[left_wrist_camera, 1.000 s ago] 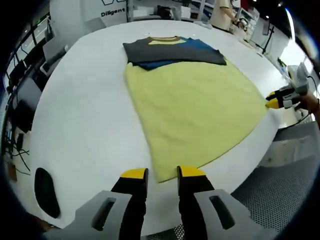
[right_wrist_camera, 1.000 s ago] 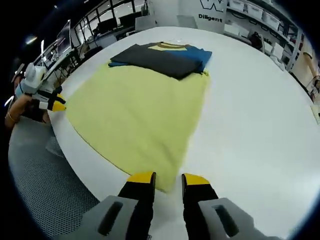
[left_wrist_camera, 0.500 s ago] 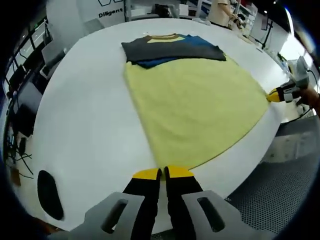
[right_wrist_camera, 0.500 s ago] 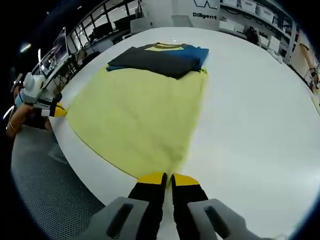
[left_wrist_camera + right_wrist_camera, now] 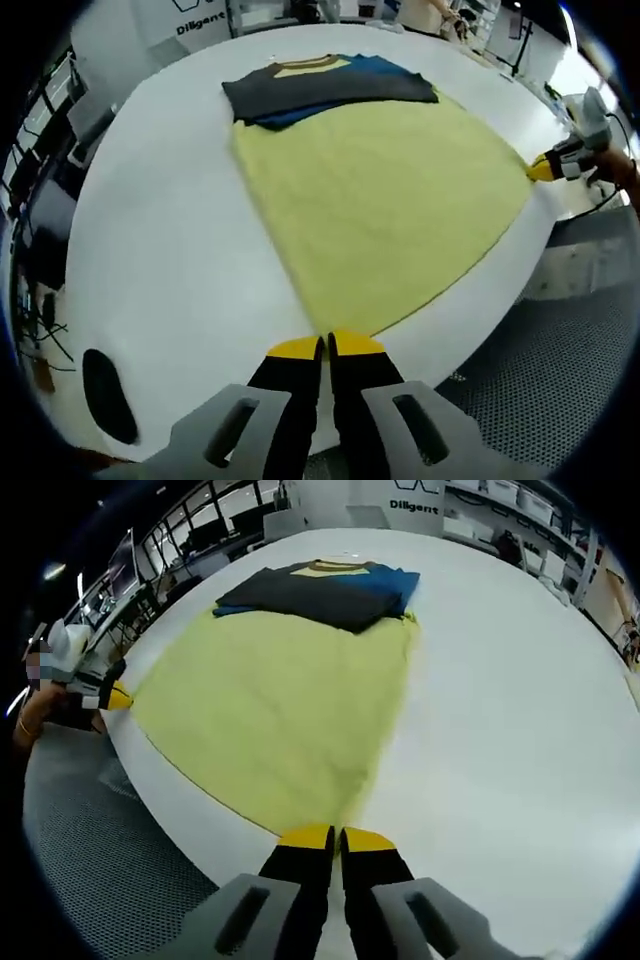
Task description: Fold the garment on the visible template until the final outline fits inside the template.
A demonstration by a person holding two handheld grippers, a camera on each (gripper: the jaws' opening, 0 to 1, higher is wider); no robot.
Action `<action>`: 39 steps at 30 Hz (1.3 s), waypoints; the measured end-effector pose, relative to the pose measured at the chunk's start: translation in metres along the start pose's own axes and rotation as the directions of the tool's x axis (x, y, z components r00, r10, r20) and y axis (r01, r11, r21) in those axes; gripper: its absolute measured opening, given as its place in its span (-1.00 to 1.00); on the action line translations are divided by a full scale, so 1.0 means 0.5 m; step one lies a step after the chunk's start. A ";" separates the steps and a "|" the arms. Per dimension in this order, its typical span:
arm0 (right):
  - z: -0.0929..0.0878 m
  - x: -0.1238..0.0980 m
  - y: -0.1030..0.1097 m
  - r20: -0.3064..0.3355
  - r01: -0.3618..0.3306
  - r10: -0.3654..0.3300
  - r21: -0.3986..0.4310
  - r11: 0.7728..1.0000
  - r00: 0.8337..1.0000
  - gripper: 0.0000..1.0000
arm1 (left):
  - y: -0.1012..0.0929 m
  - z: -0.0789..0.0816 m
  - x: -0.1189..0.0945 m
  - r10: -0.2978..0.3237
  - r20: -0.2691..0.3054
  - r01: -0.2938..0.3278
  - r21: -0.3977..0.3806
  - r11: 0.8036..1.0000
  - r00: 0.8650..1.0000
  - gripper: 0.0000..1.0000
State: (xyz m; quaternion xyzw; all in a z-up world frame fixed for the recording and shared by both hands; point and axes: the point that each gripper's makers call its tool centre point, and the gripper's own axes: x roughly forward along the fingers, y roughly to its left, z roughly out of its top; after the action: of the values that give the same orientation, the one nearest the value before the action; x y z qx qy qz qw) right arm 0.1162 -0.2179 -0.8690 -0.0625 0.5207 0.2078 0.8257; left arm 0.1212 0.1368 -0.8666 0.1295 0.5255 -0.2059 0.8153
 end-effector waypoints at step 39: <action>-0.088 -0.042 0.055 -0.203 -0.102 0.083 -0.087 0.991 0.976 -1.00 | -0.035 -0.093 -0.038 -0.056 -0.203 0.080 0.112 0.990 0.978 -0.96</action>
State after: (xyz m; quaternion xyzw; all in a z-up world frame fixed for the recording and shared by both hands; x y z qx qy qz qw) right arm 0.0607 -0.2130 -0.8672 -0.0986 0.5922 0.2639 0.7550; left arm 0.0686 0.1450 -0.8688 0.1801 0.5954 -0.2507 0.7418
